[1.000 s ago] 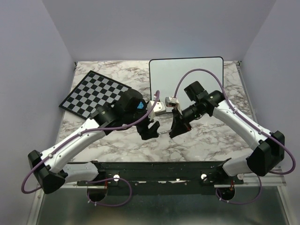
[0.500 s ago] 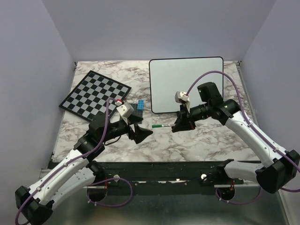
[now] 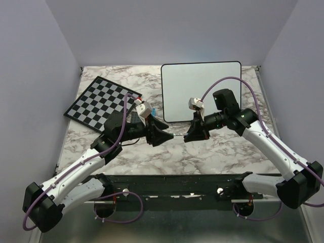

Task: Write a sentence on the whiteboard
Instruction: Open the whiteboard marker at the center of the board.

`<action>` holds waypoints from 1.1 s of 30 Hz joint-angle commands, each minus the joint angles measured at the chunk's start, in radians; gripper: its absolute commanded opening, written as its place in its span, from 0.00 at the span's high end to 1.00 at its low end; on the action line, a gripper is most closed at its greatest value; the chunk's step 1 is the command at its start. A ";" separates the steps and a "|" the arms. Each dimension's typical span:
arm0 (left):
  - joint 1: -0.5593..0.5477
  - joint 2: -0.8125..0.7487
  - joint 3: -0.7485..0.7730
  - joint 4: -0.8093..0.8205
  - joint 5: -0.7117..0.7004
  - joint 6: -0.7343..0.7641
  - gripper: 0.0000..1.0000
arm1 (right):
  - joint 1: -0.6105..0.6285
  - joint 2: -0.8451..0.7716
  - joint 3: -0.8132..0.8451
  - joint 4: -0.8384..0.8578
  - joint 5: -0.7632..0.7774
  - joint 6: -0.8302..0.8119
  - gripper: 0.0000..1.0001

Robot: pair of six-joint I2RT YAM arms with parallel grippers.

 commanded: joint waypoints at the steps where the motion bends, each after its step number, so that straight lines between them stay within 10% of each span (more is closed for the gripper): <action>1: 0.003 -0.010 0.042 -0.051 0.097 0.054 0.32 | 0.000 -0.009 -0.007 0.023 -0.027 0.012 1.00; 18: 0.000 0.072 0.162 -0.329 0.162 0.226 0.55 | -0.001 0.012 -0.003 0.021 -0.041 0.012 0.99; 24: -0.001 0.088 0.185 -0.353 0.176 0.252 1.00 | -0.002 0.020 -0.004 0.020 -0.044 0.009 0.99; 30: -0.001 0.103 0.243 -0.465 0.173 0.341 1.00 | 0.000 0.025 -0.004 -0.012 -0.045 -0.034 0.99; 33: -0.001 0.140 0.315 -0.594 0.170 0.419 1.00 | 0.000 0.044 0.017 -0.075 -0.056 -0.087 0.82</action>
